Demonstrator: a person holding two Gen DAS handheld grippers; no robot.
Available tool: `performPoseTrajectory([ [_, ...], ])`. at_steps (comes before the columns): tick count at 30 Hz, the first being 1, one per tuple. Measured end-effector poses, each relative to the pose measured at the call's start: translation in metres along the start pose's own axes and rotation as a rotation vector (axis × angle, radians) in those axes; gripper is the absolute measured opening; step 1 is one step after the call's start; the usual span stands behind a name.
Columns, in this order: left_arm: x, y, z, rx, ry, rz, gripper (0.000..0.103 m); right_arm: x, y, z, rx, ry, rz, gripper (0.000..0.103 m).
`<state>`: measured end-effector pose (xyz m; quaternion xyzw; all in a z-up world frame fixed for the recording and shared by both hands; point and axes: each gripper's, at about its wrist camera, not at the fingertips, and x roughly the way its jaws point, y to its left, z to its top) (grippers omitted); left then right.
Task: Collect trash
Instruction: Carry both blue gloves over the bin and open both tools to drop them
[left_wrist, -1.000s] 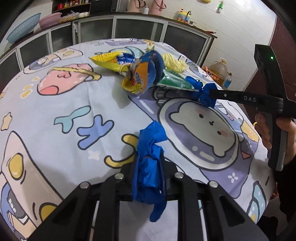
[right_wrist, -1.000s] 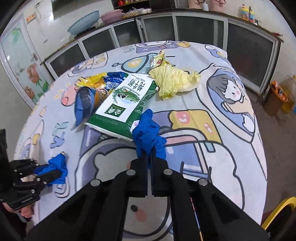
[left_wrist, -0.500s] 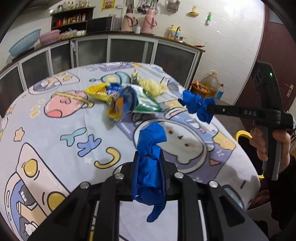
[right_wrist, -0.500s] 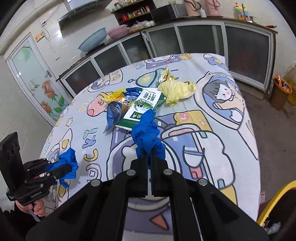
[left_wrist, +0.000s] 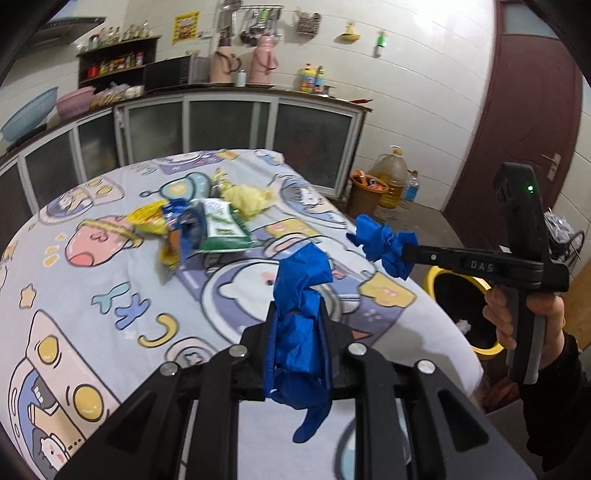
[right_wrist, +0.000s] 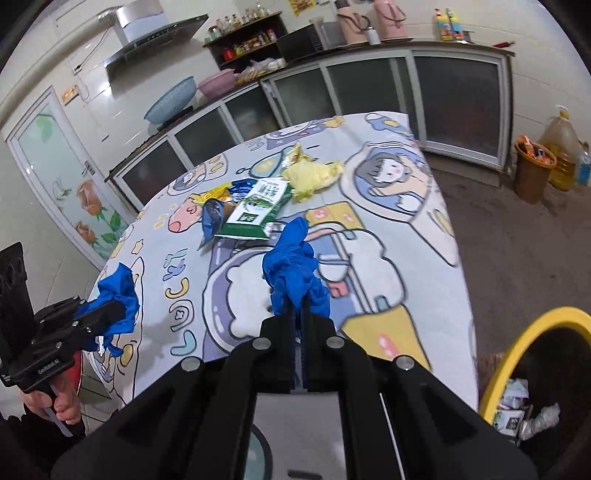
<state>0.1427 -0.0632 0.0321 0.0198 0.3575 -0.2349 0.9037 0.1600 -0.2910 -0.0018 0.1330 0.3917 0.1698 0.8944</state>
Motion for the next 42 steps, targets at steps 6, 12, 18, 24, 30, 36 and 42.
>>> performPoseTrajectory([
  [6,0.002,-0.034,0.008,0.057,-0.006,-0.041,0.017,-0.031,-0.032,-0.020,0.059,-0.037,-0.045,0.003],
  [12,0.011,-0.071,0.018,0.126,-0.010,-0.093,0.018,-0.062,-0.066,-0.035,0.122,-0.079,-0.093,0.003],
  [18,0.025,-0.114,0.030,0.201,-0.011,-0.167,0.018,-0.092,-0.097,-0.050,0.180,-0.117,-0.147,0.003],
  [24,0.038,-0.155,0.039,0.270,-0.017,-0.230,0.018,-0.115,-0.128,-0.064,0.236,-0.147,-0.207,0.003],
  [30,0.055,-0.195,0.046,0.335,-0.009,-0.286,0.018,-0.135,-0.165,-0.083,0.311,-0.172,-0.274,0.003],
  [36,0.079,-0.232,0.046,0.385,0.016,-0.347,0.018,-0.149,-0.194,-0.101,0.375,-0.186,-0.318,0.003],
  [42,0.108,-0.265,0.046,0.422,0.049,-0.382,0.018,-0.153,-0.217,-0.114,0.424,-0.180,-0.341,0.003],
])
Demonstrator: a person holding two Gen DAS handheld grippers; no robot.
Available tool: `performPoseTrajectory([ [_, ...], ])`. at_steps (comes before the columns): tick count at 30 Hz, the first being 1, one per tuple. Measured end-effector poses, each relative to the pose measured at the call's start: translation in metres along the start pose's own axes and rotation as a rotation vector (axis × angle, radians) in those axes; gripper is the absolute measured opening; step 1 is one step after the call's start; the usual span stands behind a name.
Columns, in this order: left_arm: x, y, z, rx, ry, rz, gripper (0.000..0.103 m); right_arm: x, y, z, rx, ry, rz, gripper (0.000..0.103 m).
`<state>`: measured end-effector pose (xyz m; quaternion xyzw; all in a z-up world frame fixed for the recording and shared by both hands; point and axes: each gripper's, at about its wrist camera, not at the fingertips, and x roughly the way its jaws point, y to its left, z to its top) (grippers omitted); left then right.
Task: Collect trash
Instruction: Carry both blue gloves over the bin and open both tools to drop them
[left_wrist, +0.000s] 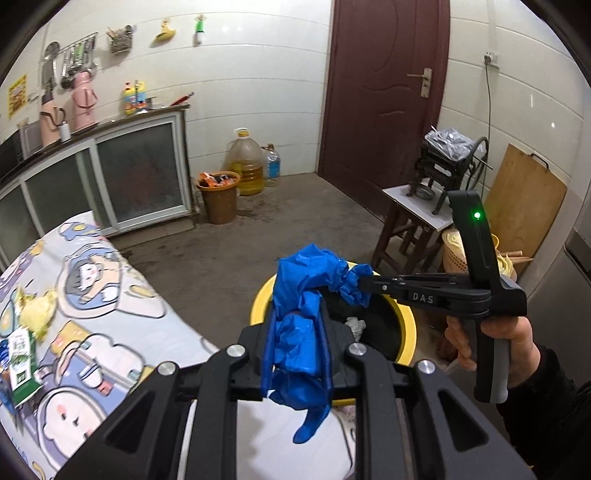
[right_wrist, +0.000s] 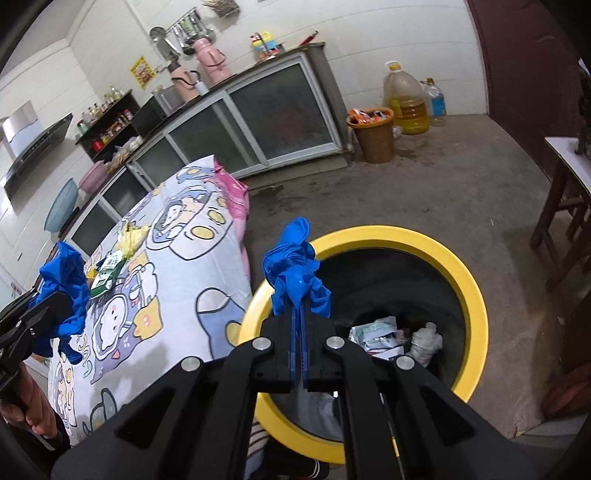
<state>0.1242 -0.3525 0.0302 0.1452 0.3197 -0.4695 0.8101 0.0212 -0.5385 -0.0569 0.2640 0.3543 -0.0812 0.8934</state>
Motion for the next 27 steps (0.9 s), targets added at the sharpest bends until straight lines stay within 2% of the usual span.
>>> performPoseTrajectory([
  [11,0.079,-0.011,0.002,-0.027,0.092,-0.052,0.018,0.018,-0.046,-0.009,0.096,0.056,-0.074,0.004],
  [12,0.082,-0.010,0.002,-0.033,0.098,-0.056,0.023,0.020,-0.049,-0.010,0.104,0.065,-0.081,0.004],
  [16,0.088,0.002,-0.002,-0.101,0.099,-0.088,0.059,0.025,-0.062,-0.013,0.135,0.087,-0.099,0.004],
  [20,0.080,0.021,-0.005,-0.157,0.079,-0.073,0.069,0.028,-0.074,-0.013,0.165,0.102,-0.137,0.004],
  [24,0.069,0.044,-0.009,-0.195,0.068,-0.033,0.070,0.033,-0.076,-0.013,0.177,0.112,-0.146,0.005],
  [27,0.060,0.059,-0.013,-0.236,0.061,-0.023,0.070,0.037,-0.070,-0.012,0.174,0.123,-0.152,0.017],
])
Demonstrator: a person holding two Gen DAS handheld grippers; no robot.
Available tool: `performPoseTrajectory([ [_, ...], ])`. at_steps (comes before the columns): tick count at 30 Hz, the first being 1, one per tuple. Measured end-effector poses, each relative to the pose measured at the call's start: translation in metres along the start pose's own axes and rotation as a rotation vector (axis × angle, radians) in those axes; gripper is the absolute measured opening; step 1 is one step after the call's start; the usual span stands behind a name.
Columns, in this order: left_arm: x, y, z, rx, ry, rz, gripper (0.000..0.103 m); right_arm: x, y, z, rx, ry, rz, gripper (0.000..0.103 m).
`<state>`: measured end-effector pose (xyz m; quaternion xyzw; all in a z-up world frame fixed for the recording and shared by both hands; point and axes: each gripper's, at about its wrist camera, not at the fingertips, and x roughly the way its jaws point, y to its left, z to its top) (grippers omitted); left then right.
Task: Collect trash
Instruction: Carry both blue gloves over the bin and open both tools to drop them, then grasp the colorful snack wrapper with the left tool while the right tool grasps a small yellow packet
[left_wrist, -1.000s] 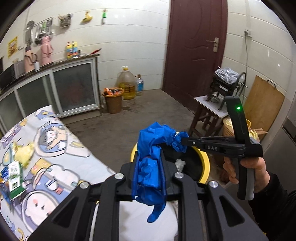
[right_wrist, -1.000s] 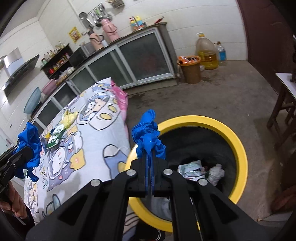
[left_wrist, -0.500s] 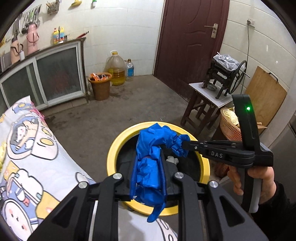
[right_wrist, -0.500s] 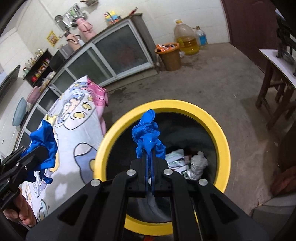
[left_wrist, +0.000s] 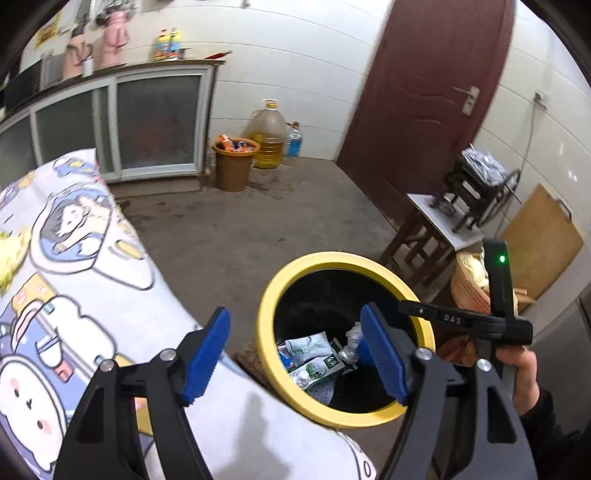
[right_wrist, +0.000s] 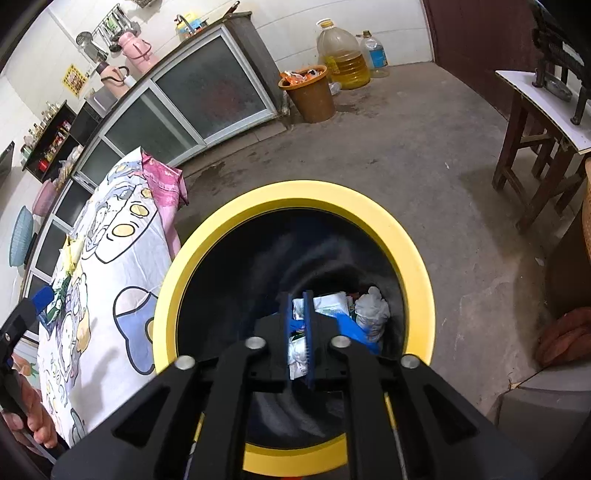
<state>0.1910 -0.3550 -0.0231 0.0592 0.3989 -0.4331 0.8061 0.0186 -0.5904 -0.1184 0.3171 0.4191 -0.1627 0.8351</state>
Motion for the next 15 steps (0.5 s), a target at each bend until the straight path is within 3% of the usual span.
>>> performPoseTrajectory([
  [2,-0.006,0.006,-0.001,-0.012,-0.004,0.000,0.070,0.001,0.005,0.000,0.004,0.003,0.008,0.035],
  [3,-0.010,0.010,-0.002,-0.016,-0.009,0.010,0.070,0.000,0.008,0.000,0.006,0.000,0.017,0.037],
  [10,-0.053,0.050,-0.018,-0.042,-0.044,0.060,0.070,-0.004,0.029,0.004,-0.027,-0.001,0.002,0.038],
  [15,-0.103,0.100,-0.038,-0.078,-0.075,0.169,0.070,-0.003,0.064,0.008,-0.092,-0.005,0.014,0.038],
])
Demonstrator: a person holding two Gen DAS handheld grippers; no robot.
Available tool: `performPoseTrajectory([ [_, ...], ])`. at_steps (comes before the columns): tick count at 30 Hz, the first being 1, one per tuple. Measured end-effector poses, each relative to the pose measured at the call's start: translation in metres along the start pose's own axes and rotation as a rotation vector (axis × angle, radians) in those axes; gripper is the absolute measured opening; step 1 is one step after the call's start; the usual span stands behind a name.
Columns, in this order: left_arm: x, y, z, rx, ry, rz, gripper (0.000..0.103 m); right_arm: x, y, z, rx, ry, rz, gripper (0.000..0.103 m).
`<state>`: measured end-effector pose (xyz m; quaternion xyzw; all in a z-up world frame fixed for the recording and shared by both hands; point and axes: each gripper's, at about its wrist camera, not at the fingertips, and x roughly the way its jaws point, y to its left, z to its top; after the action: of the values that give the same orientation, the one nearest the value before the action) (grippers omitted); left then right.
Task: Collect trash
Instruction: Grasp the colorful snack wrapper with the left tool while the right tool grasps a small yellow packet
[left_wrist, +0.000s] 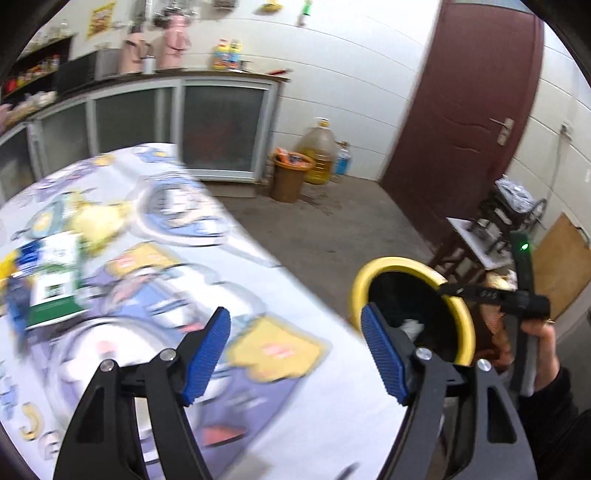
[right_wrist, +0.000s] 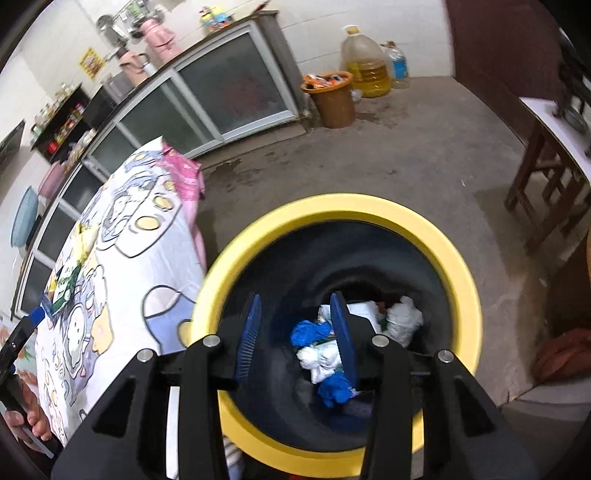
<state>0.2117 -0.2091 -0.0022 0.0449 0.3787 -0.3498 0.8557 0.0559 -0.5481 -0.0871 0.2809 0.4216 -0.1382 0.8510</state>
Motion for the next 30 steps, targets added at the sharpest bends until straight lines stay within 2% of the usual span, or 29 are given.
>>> performPoseTrajectory([
  [6,-0.063,0.084,-0.023,-0.037,-0.038,0.220,0.070,0.017,0.074,0.009,-0.147,0.015,0.092,0.041],
  [11,-0.092,0.147,-0.030,-0.077,-0.049,0.327,0.071,0.037,0.141,0.018,-0.256,0.044,0.209,0.041],
  [17,-0.093,0.183,-0.020,-0.101,-0.073,0.353,0.071,0.061,0.236,0.033,-0.390,0.087,0.330,0.041],
  [21,-0.080,0.203,-0.013,-0.114,-0.055,0.334,0.071,0.075,0.298,0.042,-0.489,0.113,0.389,0.041],
  [27,-0.054,0.222,-0.005,-0.097,0.002,0.303,0.071,0.112,0.392,0.059,-0.595,0.169,0.436,0.042],
  [30,-0.044,0.233,-0.001,-0.117,0.024,0.297,0.071,0.133,0.432,0.071,-0.623,0.188,0.431,0.042],
])
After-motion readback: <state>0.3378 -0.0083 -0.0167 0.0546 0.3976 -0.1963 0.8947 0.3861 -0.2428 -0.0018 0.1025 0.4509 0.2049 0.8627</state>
